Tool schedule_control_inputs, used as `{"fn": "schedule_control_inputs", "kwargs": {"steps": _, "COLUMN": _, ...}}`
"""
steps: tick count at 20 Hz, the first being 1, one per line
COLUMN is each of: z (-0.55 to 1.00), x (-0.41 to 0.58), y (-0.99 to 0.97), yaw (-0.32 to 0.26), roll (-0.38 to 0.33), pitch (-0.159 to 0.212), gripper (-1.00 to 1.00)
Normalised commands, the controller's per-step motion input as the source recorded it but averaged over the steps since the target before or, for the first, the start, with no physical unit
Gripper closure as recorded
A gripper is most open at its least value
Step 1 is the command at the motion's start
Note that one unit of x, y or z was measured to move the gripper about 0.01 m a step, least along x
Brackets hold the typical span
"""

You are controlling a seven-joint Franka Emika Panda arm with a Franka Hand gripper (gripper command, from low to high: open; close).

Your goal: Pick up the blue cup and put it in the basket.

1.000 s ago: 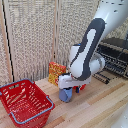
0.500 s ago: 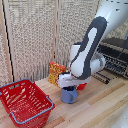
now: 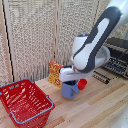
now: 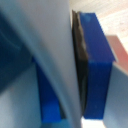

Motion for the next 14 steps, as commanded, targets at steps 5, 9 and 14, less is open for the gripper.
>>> {"fn": "schedule_control_inputs", "kwargs": {"steps": 5, "z": 1.00, "x": 0.796, "y": 0.12, "yaw": -0.003, "roll": -0.034, "pitch": 0.079, "gripper": 1.00}}
{"fn": "schedule_control_inputs", "kwargs": {"steps": 9, "z": 0.99, "x": 0.774, "y": 0.23, "yaw": 0.010, "roll": -0.016, "pitch": 0.119, "gripper": 1.00}}
{"fn": "schedule_control_inputs", "kwargs": {"steps": 14, "z": 0.90, "x": 0.691, "y": 0.42, "yaw": 0.043, "roll": 0.001, "pitch": 0.155, "gripper": 1.00}}
